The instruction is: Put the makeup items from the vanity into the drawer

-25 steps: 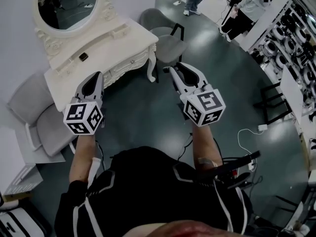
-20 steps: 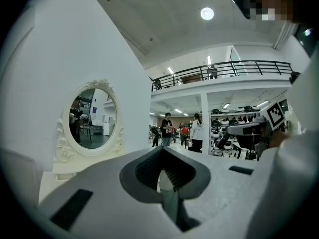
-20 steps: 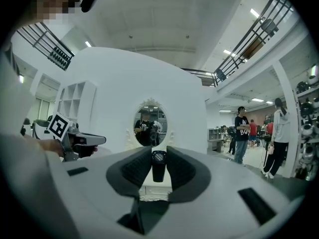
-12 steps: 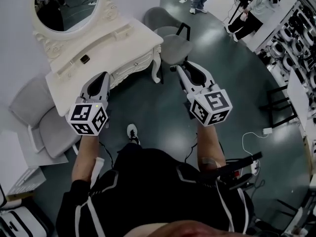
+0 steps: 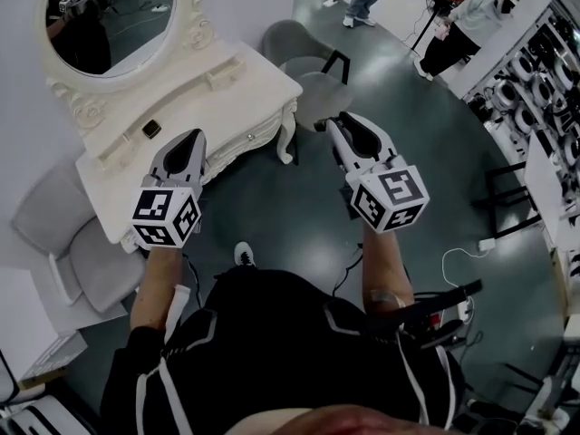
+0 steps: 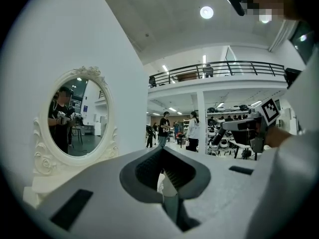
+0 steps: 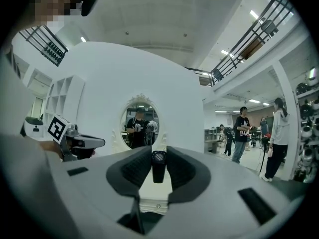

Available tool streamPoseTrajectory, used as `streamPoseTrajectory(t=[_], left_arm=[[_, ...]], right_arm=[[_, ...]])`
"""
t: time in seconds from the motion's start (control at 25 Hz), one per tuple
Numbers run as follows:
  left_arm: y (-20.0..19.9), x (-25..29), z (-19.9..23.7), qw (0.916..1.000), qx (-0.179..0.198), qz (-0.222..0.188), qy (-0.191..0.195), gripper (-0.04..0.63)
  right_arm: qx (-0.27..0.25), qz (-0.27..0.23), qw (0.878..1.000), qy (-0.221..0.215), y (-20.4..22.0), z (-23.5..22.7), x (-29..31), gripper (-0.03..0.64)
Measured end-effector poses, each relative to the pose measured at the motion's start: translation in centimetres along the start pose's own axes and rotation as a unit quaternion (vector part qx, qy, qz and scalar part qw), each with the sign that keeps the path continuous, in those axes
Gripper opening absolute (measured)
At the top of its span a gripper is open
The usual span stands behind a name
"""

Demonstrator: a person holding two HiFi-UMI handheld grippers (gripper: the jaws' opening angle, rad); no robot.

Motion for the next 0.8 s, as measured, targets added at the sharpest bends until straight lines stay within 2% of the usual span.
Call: streamPoseTrajectory(t=[0.32, 0.8], left_arm=[[0.2, 4.4, 5.0, 0.9997, 0.003, 0.011, 0.022, 0.003], [1.2, 7.6, 11.8, 0.999, 0.0, 0.009, 0.045, 0.003]], right_arm=[[0.01, 0.003, 1.0, 0.013, -0.1, -0.7, 6.5, 0.097], [0.001, 0.025, 1.0, 0.018, -0.2, 0.6, 14.9, 0.097]])
Point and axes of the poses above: the fingertips, and each gripper's own axes: x forward along the fingers, z to its left, y out of its underside, the point moved 4 cm from there along -x, backward along the fingers, and after that the axes turned 2 degrees about x, right-handed, at the moved point
